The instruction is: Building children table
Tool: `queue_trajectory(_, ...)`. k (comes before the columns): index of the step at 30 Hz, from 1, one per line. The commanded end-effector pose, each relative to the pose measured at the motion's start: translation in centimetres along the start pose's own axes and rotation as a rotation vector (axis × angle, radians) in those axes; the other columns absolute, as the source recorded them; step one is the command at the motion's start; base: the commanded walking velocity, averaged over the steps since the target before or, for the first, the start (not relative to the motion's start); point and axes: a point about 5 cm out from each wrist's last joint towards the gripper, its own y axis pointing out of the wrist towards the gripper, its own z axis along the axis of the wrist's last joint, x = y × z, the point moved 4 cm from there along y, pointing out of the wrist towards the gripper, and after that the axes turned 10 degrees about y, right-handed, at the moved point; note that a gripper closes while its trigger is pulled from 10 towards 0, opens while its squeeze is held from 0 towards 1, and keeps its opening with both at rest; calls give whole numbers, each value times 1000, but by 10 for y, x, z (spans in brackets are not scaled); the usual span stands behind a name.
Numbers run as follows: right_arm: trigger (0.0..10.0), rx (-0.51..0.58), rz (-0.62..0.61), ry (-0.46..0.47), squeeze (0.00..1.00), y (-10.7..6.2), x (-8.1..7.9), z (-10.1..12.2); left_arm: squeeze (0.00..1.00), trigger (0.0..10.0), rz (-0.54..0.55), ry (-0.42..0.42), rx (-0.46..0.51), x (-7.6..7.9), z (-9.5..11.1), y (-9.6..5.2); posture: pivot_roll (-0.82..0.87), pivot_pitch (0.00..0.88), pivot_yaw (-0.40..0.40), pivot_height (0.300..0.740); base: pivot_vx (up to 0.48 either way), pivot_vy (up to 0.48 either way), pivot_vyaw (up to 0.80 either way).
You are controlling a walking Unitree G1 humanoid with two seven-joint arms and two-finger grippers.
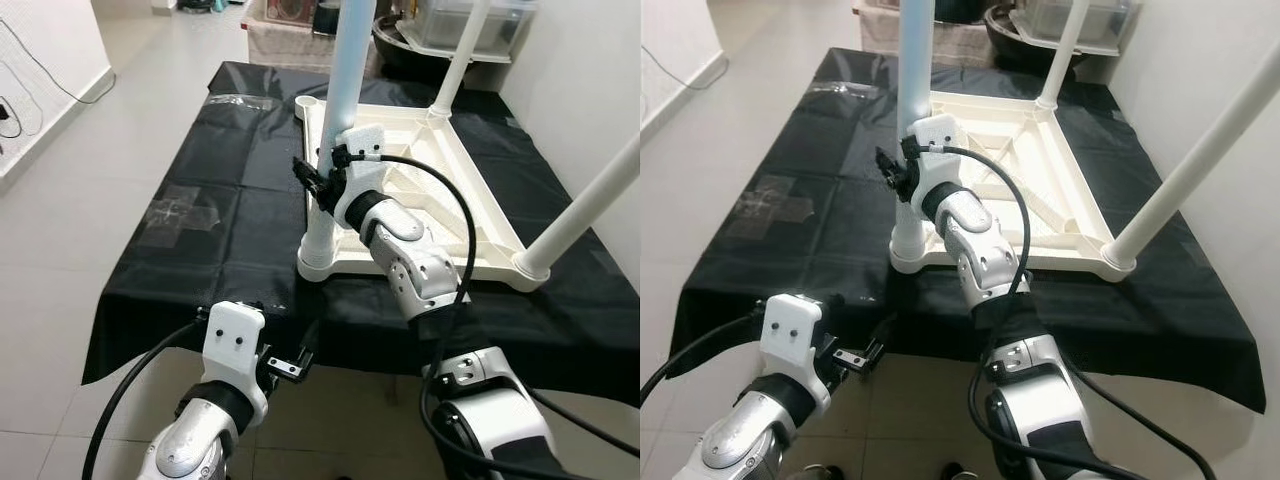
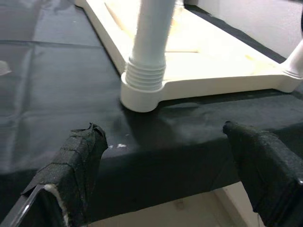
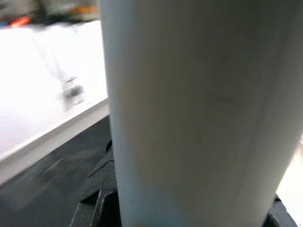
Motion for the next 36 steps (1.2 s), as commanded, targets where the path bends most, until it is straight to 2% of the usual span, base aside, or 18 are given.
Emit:
queue_trajectory(1, 10000, -146, -200, 28, 0, -12, 39, -42, 0, 10000, -11, 4, -12, 2, -4, 0, 95, 226, -110, 740, 0, 0, 0)
queue_trajectory(3, 10000, -80, -348, 49, 0, -14, 48, -35, 0, 10000, -8, 8, -13, 0, -4, 0, 99, 229, -110, 740, 0, 0, 0)
queue_trajectory(8, 10000, -63, -402, 47, 0, -16, 50, -32, 0, 10000, -7, 9, -12, -1, -4, 0, 98, 230, -110, 740, 0, 0, 0)
queue_trajectory(10, 10000, -8, -534, 69, 0, -21, 53, -27, 0, 10000, -4, 14, -13, -3, -4, 0, 103, 230, -107, 740, 0, 0, 0)
queue_trajectory(11, 10000, -8, -534, 69, 0, -21, 53, -27, 0, 10000, -4, 14, -13, -3, -4, 0, 103, 230, -107, 740, 0, 0, 0)
queue_trajectory(12, 10000, 36, -660, 77, 0, -26, 52, -24, 0, 10000, -3, 20, -12, -4, -4, 0, 106, 230, -104, 740, 0, 0, 0)
queue_trajectory(15, 10000, 61, -722, 66, 0, -28, 48, -22, 0, 10000, -2, 23, -11, -5, -4, 0, 107, 230, -103, 740, 0, 0, 0)
queue_trajectory(18, 10000, 68, -745, 56, 0, -29, 46, -21, 0, 10000, -2, 24, -11, -6, -4, 0, 107, 230, -103, 740, 0, 0, 0)
queue_trajectory(20, 10000, 33, -875, 53, 0, -34, 48, -26, 0, 10000, -1, 27, -10, -6, -3, 0, 109, 227, -101, 740, 0, 0, 0)
queue_trajectory(21, 10000, 33, -875, 53, 0, -34, 48, -26, 0, 10000, -1, 27, -10, -6, -3, 0, 109, 227, -101, 740, 0, 0, 0)
queue_trajectory(23, 10000, 8, -975, 41, 0, -38, 52, -29, 0, 10000, -1, 29, -10, -7, -3, 0, 110, 224, -101, 740, 0, 0, 0)
queue_trajectory(26, 10000, -11, -1035, -12, 0, -40, 55, -27, 0, 10000, -1, 30, -9, -7, -3, 0, 111, 224, -101, 740, 0, 0, 0)
queue_trajectory(30, 10000, -4, -1090, -16, 0, -43, 59, -25, 0, 10000, 1, 33, -8, -8, -3, 0, 109, 216, -103, 740, 0, 0, 0)
queue_trajectory(32, 10000, 13, -1148, 29, 0, -46, 61, -22, 0, 10000, 3, 35, -7, -9, -4, 1, 109, 213, -103, 740, 0, 0, 0)
queue_trajectory(36, 10000, 16, -1181, 70, 0, -47, 63, -22, 0, 10000, 1, 37, -6, -9, -4, 1, 110, 205, -100, 740, 0, 0, 0)
